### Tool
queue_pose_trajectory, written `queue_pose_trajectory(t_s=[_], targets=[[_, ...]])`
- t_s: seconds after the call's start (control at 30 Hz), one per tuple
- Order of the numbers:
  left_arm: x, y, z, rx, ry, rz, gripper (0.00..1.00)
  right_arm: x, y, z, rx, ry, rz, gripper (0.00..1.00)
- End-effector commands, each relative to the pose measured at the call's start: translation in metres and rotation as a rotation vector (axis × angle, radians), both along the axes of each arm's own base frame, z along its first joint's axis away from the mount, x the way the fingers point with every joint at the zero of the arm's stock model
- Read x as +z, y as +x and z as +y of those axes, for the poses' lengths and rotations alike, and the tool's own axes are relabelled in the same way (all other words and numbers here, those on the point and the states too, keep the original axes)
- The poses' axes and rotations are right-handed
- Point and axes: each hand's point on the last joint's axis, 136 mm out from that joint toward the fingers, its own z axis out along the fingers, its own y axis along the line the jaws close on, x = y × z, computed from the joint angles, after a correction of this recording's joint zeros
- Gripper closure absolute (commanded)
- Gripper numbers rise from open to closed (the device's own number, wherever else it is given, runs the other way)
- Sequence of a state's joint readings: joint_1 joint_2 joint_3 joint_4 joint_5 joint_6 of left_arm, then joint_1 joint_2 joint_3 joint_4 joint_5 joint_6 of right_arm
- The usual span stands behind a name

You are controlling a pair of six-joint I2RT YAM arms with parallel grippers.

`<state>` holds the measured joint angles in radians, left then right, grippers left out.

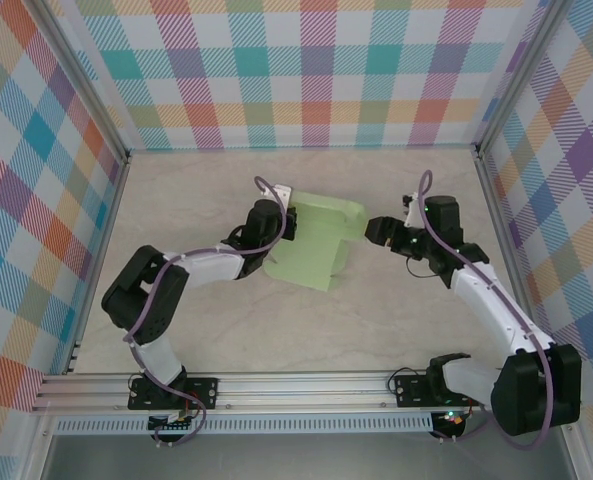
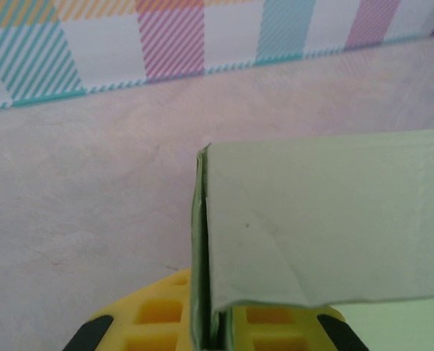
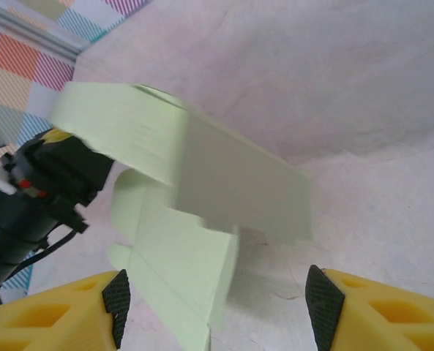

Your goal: Fold the paper box

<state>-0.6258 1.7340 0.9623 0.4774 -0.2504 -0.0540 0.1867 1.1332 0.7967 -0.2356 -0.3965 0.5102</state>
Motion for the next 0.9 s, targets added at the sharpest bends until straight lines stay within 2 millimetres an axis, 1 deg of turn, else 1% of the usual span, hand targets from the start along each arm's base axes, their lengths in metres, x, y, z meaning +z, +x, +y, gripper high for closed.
queue_pose_trajectory(t_s=[0.0,0.07,0.13,0.23,0.27,0.37,0.4,0.43,0.47,0.53,0.63,0.73,0.87], targets=[[0.032,0.001,0.016,0.138,-0.163,0.051,1.00,0.007,-0.005,0.008,0.046,0.087,-0.047,0.33],[0.035,-0.001,0.018,0.171,-0.208,0.116,1.00,0.011,-0.005,0.008,0.066,0.063,-0.096,0.33],[0.035,-0.005,0.012,0.167,-0.253,0.182,1.00,0.017,-0.003,0.009,0.087,0.042,-0.136,0.33],[0.034,-0.010,0.006,0.159,-0.319,0.239,1.00,0.033,0.002,0.014,0.131,0.041,-0.189,0.34],[0.034,-0.013,0.005,0.154,-0.337,0.244,1.00,0.036,0.004,0.017,0.142,0.054,-0.194,0.36],[0.034,-0.016,0.010,0.180,-0.359,0.258,1.00,0.045,0.012,0.025,0.162,0.126,-0.243,0.51],[0.037,-0.017,0.010,0.178,-0.360,0.257,1.00,0.051,0.015,0.027,0.165,0.155,-0.273,0.56],[0.039,-0.018,0.010,0.174,-0.363,0.259,1.00,0.057,0.017,0.030,0.173,0.178,-0.304,0.58],[0.039,-0.019,0.010,0.176,-0.368,0.262,1.00,0.060,0.020,0.033,0.177,0.186,-0.322,0.59],[0.042,-0.021,0.009,0.168,-0.386,0.270,1.00,0.068,0.024,0.042,0.202,0.198,-0.359,0.57],[0.043,-0.023,0.007,0.164,-0.394,0.286,1.00,0.071,0.030,0.049,0.214,0.189,-0.373,0.50],[0.040,-0.025,0.008,0.166,-0.393,0.298,1.00,0.072,0.035,0.052,0.212,0.182,-0.375,0.49],[0.034,-0.026,0.008,0.170,-0.389,0.314,1.00,0.075,0.038,0.056,0.225,0.169,-0.387,0.49]])
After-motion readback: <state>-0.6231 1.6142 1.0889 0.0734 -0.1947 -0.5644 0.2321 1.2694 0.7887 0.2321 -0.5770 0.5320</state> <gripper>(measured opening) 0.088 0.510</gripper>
